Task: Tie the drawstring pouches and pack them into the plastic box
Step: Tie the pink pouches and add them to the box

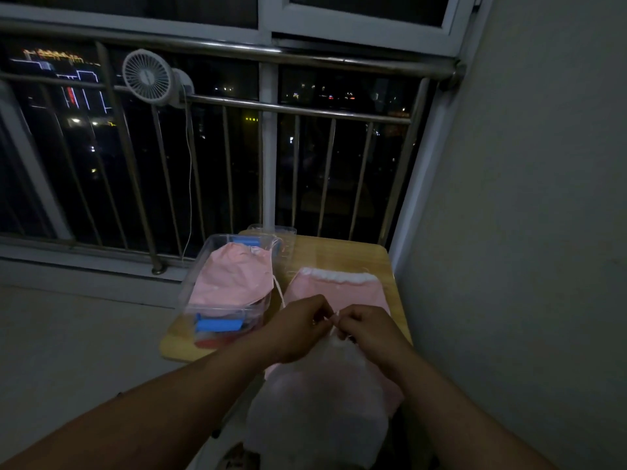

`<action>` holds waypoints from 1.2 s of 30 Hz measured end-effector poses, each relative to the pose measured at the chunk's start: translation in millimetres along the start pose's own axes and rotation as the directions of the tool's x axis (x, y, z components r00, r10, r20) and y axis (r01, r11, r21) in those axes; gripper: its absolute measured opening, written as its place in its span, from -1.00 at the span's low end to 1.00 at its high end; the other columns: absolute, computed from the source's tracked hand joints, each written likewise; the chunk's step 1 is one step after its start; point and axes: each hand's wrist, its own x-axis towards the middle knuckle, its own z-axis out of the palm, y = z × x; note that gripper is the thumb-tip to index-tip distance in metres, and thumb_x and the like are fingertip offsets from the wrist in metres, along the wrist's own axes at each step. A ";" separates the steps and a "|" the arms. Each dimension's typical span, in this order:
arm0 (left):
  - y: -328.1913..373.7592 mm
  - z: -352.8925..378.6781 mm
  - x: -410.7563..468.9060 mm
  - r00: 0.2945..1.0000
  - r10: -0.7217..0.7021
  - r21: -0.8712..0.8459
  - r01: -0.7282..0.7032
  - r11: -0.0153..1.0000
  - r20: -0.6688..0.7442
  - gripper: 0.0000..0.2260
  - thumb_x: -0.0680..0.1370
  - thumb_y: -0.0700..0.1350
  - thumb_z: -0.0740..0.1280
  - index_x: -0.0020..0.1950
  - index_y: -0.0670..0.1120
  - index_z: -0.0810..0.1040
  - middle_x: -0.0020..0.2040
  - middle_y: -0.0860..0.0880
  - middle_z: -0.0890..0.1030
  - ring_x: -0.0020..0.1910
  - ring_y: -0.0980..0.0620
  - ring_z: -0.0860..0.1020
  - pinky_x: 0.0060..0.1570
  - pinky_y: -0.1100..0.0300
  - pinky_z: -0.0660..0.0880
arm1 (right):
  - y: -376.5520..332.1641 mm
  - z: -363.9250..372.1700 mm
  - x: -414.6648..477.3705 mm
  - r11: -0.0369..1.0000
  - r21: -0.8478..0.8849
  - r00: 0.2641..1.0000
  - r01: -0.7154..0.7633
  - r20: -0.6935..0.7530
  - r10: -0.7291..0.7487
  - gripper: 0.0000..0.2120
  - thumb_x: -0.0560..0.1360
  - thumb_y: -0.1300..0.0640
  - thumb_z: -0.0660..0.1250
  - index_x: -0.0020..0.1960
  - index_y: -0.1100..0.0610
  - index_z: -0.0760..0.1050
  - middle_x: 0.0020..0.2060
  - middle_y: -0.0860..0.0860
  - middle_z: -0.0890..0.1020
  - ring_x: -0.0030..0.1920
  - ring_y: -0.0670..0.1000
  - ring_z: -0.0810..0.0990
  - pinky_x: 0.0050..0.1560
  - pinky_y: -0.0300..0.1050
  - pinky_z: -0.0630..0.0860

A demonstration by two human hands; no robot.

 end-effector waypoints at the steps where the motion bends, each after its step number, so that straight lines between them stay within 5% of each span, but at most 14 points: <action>1: 3.4 -0.5 -2.7 1.000 0.010 0.038 -0.010 0.999 -0.023 -0.84 0.69 0.01 0.26 0.23 0.02 0.53 0.13 0.05 0.62 0.06 0.13 0.57 -0.05 0.34 0.48 | -1.5 -0.7 -3.1 1.000 -0.014 1.000 0.008 -0.018 -0.008 -0.79 0.58 0.04 0.37 -0.14 0.08 0.72 -0.18 -0.06 0.73 -0.05 0.00 0.66 0.02 -0.08 0.54; 5: 12.7 -5.1 -7.8 0.999 -0.022 0.059 0.025 0.998 -0.038 -0.87 0.68 0.00 0.26 0.08 0.00 0.57 -0.03 0.02 0.63 -0.04 0.07 0.59 0.07 0.11 0.58 | -5.0 -0.9 -10.4 0.996 -0.079 0.996 0.029 -0.082 -0.036 -0.76 0.56 0.09 0.39 -0.25 0.10 0.70 -0.14 -0.08 0.74 -0.02 -0.13 0.65 0.12 -0.06 0.54; 11: 24.6 -20.4 -19.4 0.952 -0.207 -0.432 0.288 0.855 0.225 -0.76 0.67 -0.02 0.30 0.04 -0.15 0.67 -0.15 -0.05 0.60 -0.24 0.05 0.48 -0.24 0.24 0.41 | -19.7 1.8 -17.7 0.989 -0.127 0.994 0.069 -0.072 -0.079 -0.87 0.58 0.06 0.39 -0.08 -0.01 0.71 -0.13 -0.10 0.73 -0.04 -0.11 0.66 0.11 -0.10 0.57; 17: 19.6 -31.7 -9.6 0.974 -0.152 -0.397 0.207 0.894 0.167 -0.87 0.58 -0.06 0.44 0.03 -0.08 0.74 -0.03 -0.03 0.72 0.00 0.02 0.67 0.01 0.18 0.61 | -28.5 -5.9 -16.3 0.999 0.012 0.998 0.039 -0.045 -0.038 -0.90 0.58 0.09 0.42 -0.06 0.04 0.71 -0.14 -0.07 0.74 -0.12 -0.12 0.66 -0.10 -0.25 0.53; 21: 8.2 -22.8 -6.1 0.991 -0.093 -0.365 0.123 0.923 0.101 -0.88 0.58 -0.03 0.45 0.00 -0.06 0.71 -0.06 -0.02 0.70 -0.02 0.01 0.66 0.02 0.13 0.62 | -25.5 -2.7 -10.4 0.999 0.033 0.999 0.033 -0.033 -0.031 -0.90 0.57 0.15 0.42 -0.07 0.07 0.71 -0.15 -0.06 0.74 -0.10 -0.07 0.66 -0.06 -0.21 0.57; 26: -1.3 -18.7 -0.6 1.000 0.018 -0.234 -0.014 0.972 0.015 -0.89 0.59 -0.01 0.44 0.07 0.00 0.63 -0.04 0.07 0.63 -0.06 0.14 0.57 -0.12 0.32 0.44 | -23.0 -4.0 -1.6 0.999 0.036 1.000 0.022 0.003 -0.022 -0.91 0.59 0.09 0.40 -0.01 0.04 0.69 -0.12 -0.06 0.75 -0.05 -0.05 0.68 -0.03 -0.17 0.56; 29: -5.9 -17.3 3.4 0.999 0.026 -0.228 -0.017 0.974 0.037 -0.87 0.60 0.00 0.42 0.13 0.05 0.65 0.02 0.14 0.62 0.00 0.20 0.56 -0.07 0.31 0.45 | -21.3 -1.9 2.6 0.999 0.043 0.999 0.032 0.003 -0.032 -0.92 0.60 0.09 0.40 0.00 0.02 0.68 -0.11 -0.06 0.75 -0.06 -0.09 0.68 -0.07 -0.23 0.52; 32: -12.4 -9.7 6.3 1.000 -0.010 -0.241 0.016 0.970 0.026 -0.91 0.60 0.00 0.42 -0.05 0.03 0.64 -0.14 0.08 0.63 -0.12 0.14 0.58 -0.11 0.26 0.46 | -15.9 2.6 4.2 0.998 0.022 0.998 0.055 -0.020 -0.054 -0.91 0.61 0.10 0.39 0.00 0.01 0.68 -0.12 -0.08 0.75 -0.09 -0.15 0.67 -0.09 -0.30 0.48; 36: -10.1 -1.3 7.6 0.999 -0.021 -0.217 0.028 0.976 0.031 -0.86 0.63 -0.04 0.38 -0.07 -0.07 0.61 -0.22 0.04 0.58 -0.21 0.13 0.51 -0.17 0.23 0.42 | -6.9 5.1 8.2 0.980 -0.155 0.989 0.122 -0.060 -0.133 -0.91 0.60 0.05 0.40 -0.02 -0.02 0.69 -0.13 -0.12 0.73 -0.07 -0.21 0.65 -0.04 -0.29 0.47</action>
